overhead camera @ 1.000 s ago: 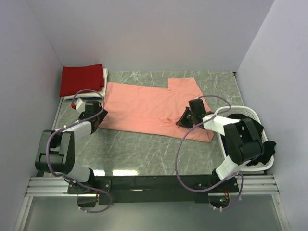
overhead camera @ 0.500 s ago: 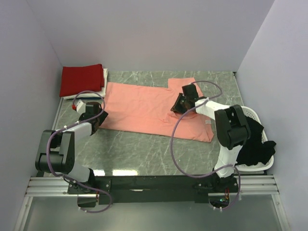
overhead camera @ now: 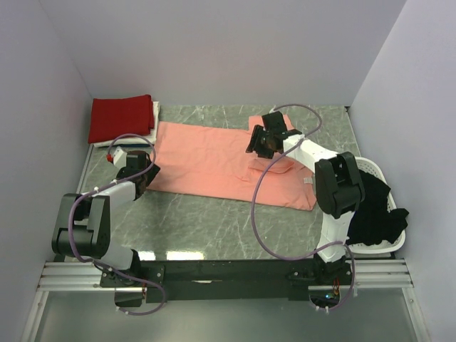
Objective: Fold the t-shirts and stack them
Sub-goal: Fold the tshirt
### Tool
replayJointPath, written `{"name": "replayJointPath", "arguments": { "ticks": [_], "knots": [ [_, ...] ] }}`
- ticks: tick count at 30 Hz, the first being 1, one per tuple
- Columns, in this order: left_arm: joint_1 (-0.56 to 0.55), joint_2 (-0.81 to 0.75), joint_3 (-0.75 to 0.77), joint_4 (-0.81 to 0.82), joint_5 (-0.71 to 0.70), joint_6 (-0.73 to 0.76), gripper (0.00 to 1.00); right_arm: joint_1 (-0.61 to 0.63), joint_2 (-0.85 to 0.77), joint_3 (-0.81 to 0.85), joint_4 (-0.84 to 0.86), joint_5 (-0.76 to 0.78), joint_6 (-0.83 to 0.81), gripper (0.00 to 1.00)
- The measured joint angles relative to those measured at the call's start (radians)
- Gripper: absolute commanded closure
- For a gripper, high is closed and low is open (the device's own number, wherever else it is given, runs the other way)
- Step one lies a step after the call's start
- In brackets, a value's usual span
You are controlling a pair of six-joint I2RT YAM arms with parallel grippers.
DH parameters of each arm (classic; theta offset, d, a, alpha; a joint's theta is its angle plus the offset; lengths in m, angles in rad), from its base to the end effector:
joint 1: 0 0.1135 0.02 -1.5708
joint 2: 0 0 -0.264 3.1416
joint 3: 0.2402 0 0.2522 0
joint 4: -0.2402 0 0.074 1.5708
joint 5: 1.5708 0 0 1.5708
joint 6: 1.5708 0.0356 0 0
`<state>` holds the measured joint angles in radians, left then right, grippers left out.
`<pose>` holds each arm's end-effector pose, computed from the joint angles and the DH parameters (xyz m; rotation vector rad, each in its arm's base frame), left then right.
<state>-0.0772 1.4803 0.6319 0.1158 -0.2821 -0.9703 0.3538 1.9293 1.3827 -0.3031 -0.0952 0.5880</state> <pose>0.2835 -0.0120 0.1600 -1.1118 1.9889 -0.2271 0.3978 0.1505 0.2024 0.2464 2.4768 0.5313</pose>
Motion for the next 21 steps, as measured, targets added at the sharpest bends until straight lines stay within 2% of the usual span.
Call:
{"name": "replayJointPath", "arguments": {
  "ticks": [4,7,12,15,18,21],
  "knots": [
    [0.000,-0.011,-0.005,-0.001,0.001,0.008,0.34,0.000,-0.031,0.016,-0.039,0.041,-0.018,0.41],
    [0.000,-0.021,-0.006,0.000,0.002,0.011,0.34,0.000,-0.112,-0.026,-0.042,0.069,-0.021,0.44],
    [0.000,-0.029,-0.006,-0.001,0.002,0.016,0.34,0.004,-0.373,-0.272,0.006,0.091,0.000,0.53],
    [0.000,-0.030,-0.006,-0.001,0.005,0.019,0.35,0.006,-0.486,-0.424,0.040,0.108,0.013,0.53],
    [0.000,-0.031,-0.006,0.000,0.006,0.019,0.34,0.008,-0.526,-0.543,0.058,0.121,0.021,0.55],
    [0.000,-0.031,-0.006,0.000,0.009,0.020,0.35,0.008,-0.514,-0.599,0.056,0.135,0.022,0.65]
  ]
}}
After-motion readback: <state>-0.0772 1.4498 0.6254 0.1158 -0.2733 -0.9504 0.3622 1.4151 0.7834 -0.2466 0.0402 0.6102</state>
